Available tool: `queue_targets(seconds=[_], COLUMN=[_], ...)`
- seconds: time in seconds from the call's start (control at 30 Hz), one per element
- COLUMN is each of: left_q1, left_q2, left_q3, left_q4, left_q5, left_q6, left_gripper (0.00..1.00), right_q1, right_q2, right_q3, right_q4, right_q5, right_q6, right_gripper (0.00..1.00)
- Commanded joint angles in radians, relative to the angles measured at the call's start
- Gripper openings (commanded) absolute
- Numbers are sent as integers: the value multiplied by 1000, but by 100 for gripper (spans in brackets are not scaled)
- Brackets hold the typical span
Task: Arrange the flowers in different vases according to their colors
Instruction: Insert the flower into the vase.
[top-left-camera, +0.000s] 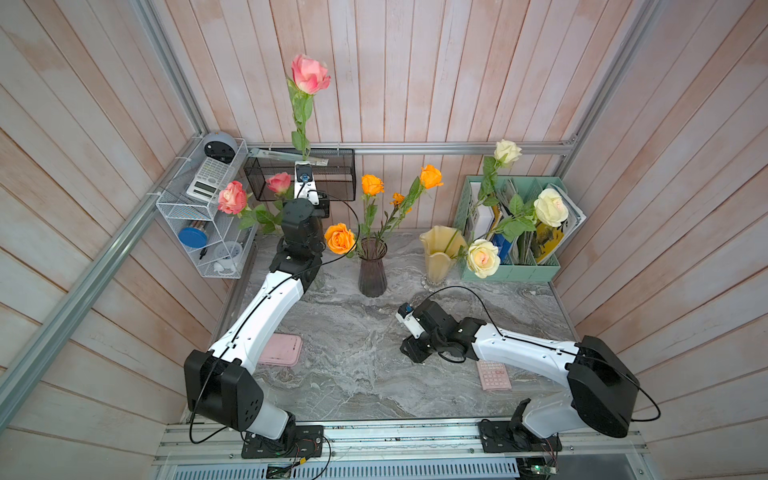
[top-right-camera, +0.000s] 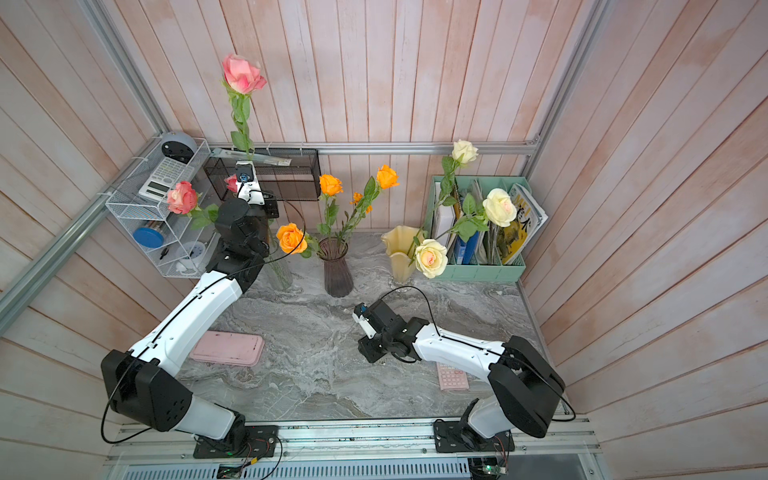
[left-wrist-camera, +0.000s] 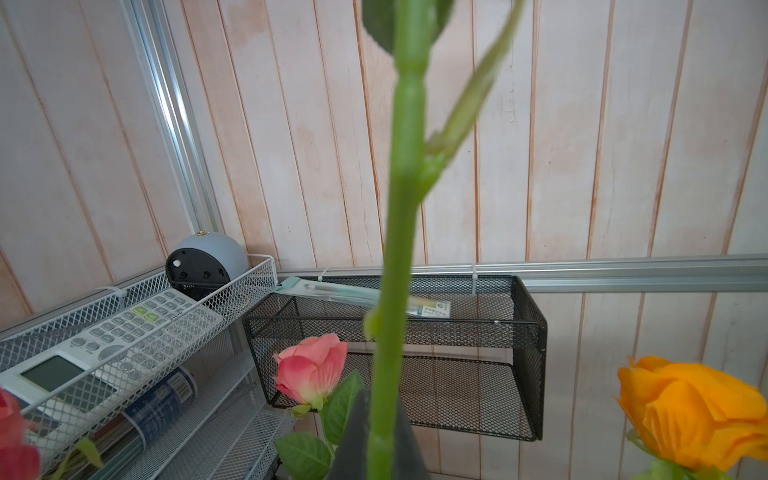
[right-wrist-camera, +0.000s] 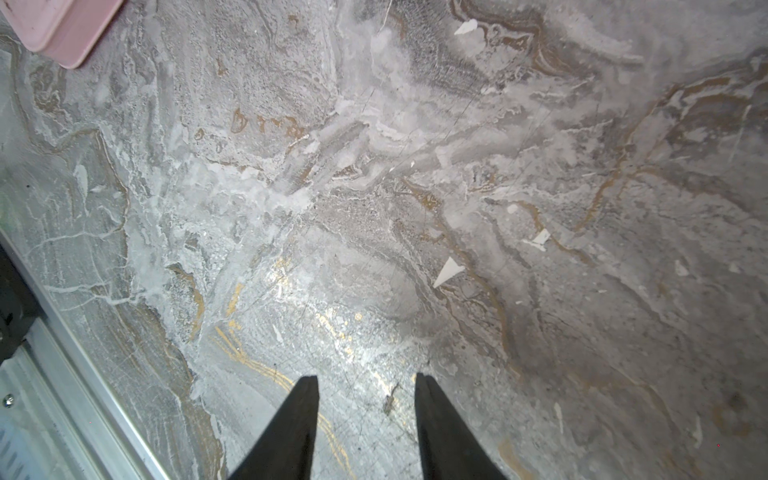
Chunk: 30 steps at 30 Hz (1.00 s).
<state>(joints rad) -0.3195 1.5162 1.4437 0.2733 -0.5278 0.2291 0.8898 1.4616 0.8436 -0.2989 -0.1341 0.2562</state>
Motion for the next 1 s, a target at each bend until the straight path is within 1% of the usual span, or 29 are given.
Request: queue_targets(seconds=[0.0,0.27,0.47,0.83,0.93,0.97], left_q1=[11,22,29,42,41,40], left_q2=[15,82,120,125,107,101], left_q3=[-22,-20,-47,-125,-170,-188], left_q4=[73,110,148,201,236,249], left_q5=[6,14,9,-8,-6,-10], left_q6=[14,43,64,46,27,21], left_gripper=[0,0,0,0,0,5], right_q1=[-14,-26,-32,-42,-42,-42], right_q2=[15,47,47,60,58,59], right_q3=[-4,-3,-12,-23,-25,-25], right_q4=[-3,22,33,47,46,46], right_q5=[-37,-88,-104,-126,-128,-129], right_q6=[-22,-37,-51,-54,-55,-55], right_gripper=[44,44,44,44,44,44])
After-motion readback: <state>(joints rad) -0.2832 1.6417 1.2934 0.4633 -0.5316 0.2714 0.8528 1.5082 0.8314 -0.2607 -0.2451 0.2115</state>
